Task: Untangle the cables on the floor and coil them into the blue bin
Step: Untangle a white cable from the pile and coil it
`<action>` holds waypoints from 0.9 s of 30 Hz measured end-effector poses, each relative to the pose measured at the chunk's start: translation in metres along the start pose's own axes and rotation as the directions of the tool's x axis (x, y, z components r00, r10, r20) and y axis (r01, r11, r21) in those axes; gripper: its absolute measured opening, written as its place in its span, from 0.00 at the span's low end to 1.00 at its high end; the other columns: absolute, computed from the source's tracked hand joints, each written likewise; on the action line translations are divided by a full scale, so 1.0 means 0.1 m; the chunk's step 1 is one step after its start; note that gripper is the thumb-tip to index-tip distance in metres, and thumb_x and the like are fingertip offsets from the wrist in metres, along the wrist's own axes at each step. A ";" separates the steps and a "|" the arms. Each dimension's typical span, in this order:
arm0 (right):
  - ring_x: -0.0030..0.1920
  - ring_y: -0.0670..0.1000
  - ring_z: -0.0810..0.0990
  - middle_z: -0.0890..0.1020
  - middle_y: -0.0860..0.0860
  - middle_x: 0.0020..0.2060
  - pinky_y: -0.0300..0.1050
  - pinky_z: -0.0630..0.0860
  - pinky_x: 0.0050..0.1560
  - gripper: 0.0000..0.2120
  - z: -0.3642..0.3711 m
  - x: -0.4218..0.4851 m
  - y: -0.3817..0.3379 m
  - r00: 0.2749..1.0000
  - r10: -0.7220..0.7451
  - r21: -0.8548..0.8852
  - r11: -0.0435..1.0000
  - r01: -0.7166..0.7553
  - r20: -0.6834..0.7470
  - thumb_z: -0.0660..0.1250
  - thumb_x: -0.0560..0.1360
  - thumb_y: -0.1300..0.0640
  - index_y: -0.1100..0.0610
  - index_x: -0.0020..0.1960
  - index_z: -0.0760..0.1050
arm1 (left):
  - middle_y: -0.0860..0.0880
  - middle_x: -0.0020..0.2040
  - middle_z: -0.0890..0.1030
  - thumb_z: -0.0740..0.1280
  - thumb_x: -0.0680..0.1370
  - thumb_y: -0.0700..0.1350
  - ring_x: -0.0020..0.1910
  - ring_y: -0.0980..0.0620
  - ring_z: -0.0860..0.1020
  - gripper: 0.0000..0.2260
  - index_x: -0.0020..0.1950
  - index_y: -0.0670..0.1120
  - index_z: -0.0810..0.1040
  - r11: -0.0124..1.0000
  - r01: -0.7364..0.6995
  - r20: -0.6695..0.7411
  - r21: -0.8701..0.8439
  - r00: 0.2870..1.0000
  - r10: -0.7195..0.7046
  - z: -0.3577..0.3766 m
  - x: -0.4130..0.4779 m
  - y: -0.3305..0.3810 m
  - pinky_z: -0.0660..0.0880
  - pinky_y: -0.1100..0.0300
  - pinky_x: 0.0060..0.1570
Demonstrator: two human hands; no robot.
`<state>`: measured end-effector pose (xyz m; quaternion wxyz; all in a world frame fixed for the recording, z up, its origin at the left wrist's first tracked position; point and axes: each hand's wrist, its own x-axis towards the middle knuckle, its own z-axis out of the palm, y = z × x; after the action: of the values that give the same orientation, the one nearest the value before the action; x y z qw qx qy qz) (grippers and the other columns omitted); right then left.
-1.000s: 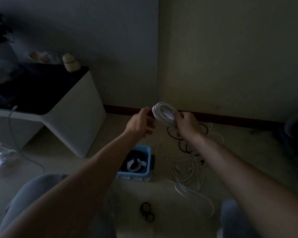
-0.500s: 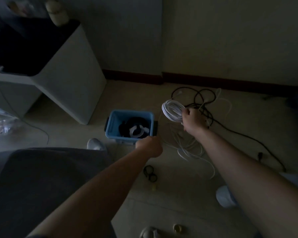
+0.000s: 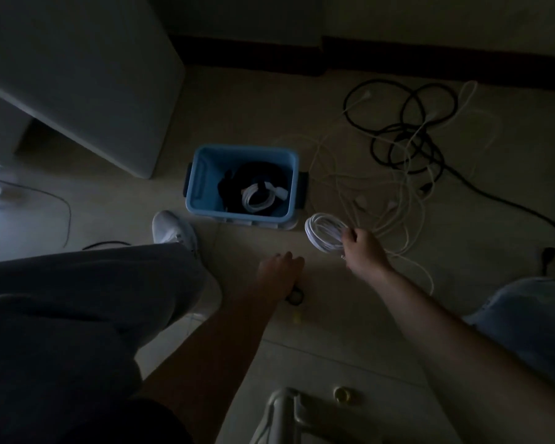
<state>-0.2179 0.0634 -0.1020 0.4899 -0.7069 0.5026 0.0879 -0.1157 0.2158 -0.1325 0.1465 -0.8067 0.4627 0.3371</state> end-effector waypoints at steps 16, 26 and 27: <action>0.29 0.49 0.76 0.77 0.50 0.28 0.46 0.72 0.41 0.15 -0.03 0.01 -0.11 1.000 0.017 0.138 0.990 -0.014 -0.019 0.55 0.83 0.51 0.55 0.42 0.74 | 0.45 0.56 0.80 0.67 0.78 0.44 0.55 0.44 0.80 0.12 0.60 0.47 0.74 1.000 0.010 0.022 0.004 1.000 -0.010 -0.21 0.20 0.01 0.75 0.52 0.45; 0.38 0.56 0.81 0.81 0.53 0.35 0.56 0.79 0.44 0.16 -0.47 -0.40 -0.59 0.994 -0.101 0.146 0.983 0.108 -0.051 0.57 0.83 0.49 0.57 0.45 0.77 | 0.48 0.48 0.84 0.70 0.79 0.50 0.44 0.53 0.84 0.12 0.58 0.45 0.81 0.979 -0.065 0.010 -0.192 0.998 0.068 -1.17 -0.19 0.02 0.82 0.57 0.47; 0.40 0.56 0.82 0.82 0.54 0.38 0.55 0.80 0.45 0.15 -0.54 -0.43 -0.65 0.992 -0.110 0.164 0.979 0.119 -0.060 0.57 0.83 0.48 0.56 0.46 0.77 | 0.48 0.47 0.84 0.69 0.79 0.50 0.44 0.53 0.84 0.12 0.58 0.45 0.80 0.976 -0.077 -0.016 -0.202 0.997 0.075 -1.31 -0.24 0.03 0.82 0.57 0.48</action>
<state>-0.2066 0.0491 -0.0084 0.5389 -0.6931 0.4788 -0.0009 -0.0734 0.1581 -0.0204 0.0489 -0.8006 0.4570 0.3844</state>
